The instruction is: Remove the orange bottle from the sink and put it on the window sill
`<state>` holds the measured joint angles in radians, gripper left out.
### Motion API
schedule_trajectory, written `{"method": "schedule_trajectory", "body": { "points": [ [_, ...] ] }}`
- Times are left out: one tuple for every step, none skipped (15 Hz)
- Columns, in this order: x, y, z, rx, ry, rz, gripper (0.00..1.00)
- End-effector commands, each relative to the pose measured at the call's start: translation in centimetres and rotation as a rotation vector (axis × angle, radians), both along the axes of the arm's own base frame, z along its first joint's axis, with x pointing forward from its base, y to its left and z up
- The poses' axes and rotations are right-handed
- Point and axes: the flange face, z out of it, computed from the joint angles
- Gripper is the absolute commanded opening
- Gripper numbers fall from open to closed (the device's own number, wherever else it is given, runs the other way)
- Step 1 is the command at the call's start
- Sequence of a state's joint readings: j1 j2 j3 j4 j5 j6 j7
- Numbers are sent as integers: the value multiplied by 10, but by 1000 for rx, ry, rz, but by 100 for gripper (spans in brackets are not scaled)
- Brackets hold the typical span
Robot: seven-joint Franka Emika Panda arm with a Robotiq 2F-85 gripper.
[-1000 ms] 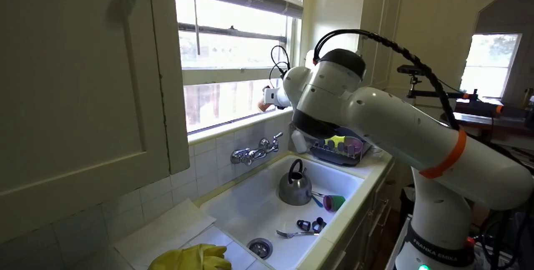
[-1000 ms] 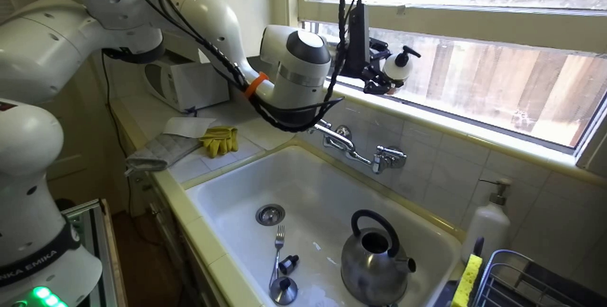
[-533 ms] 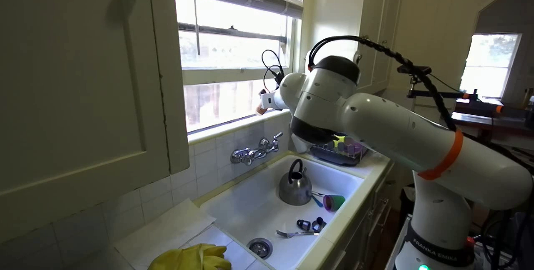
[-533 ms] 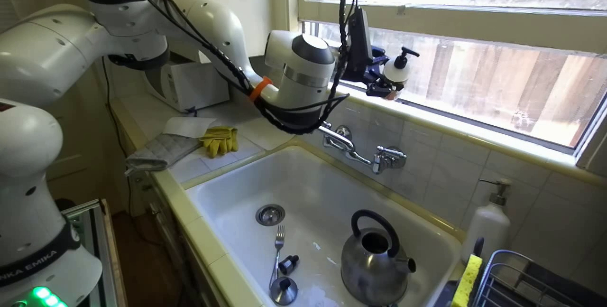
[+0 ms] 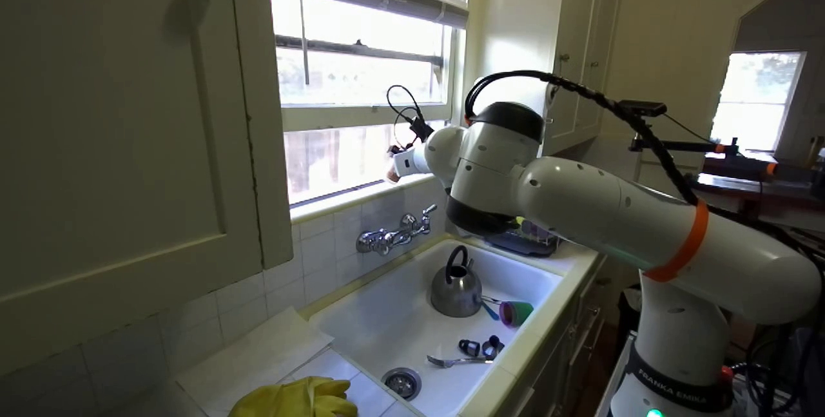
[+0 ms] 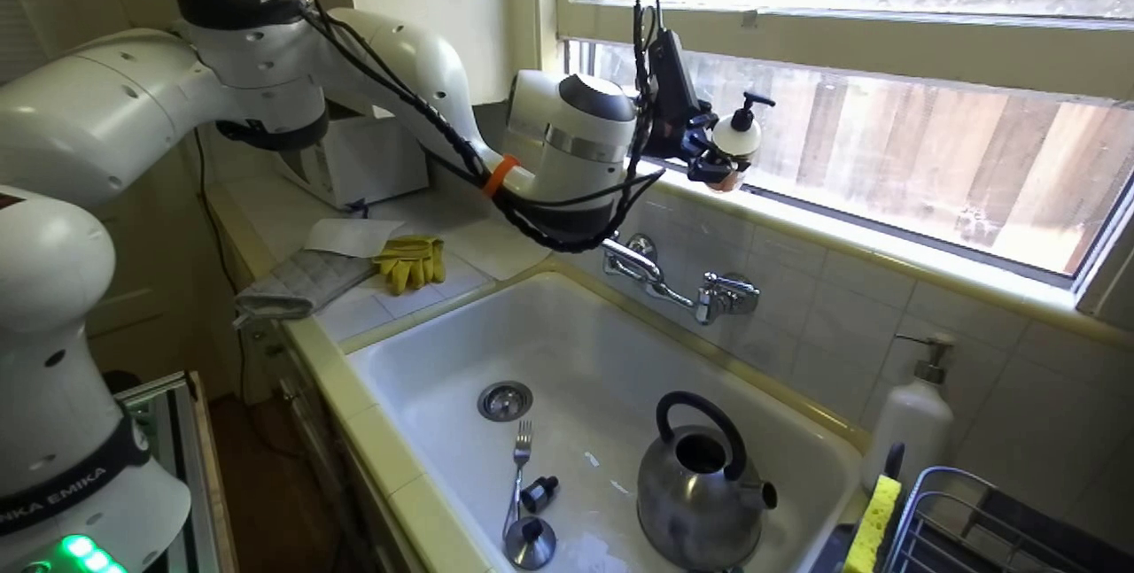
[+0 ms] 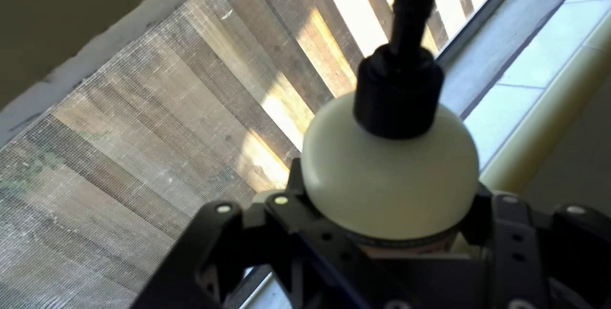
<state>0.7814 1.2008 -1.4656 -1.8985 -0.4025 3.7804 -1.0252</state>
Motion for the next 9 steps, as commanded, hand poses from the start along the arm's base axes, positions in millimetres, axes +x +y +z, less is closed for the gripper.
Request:
{"method": "schedule_trajectory", "body": {
  "points": [
    [0, 1, -2, 5, 3, 1, 70],
    [0, 1, -3, 7, 4, 1, 70],
    [0, 1, -2, 8, 4, 0, 70],
    [0, 0, -2, 9, 3, 0, 70],
    [0, 0, -2, 9, 3, -1, 45],
    [0, 1, -2, -6, 18, 28, 45],
    [1, 3, -4, -31, 37, 52, 45],
    [2, 7, -7, -38, 66, 78, 45],
    [3, 11, -8, -52, 84, 97, 45]
  ]
}}
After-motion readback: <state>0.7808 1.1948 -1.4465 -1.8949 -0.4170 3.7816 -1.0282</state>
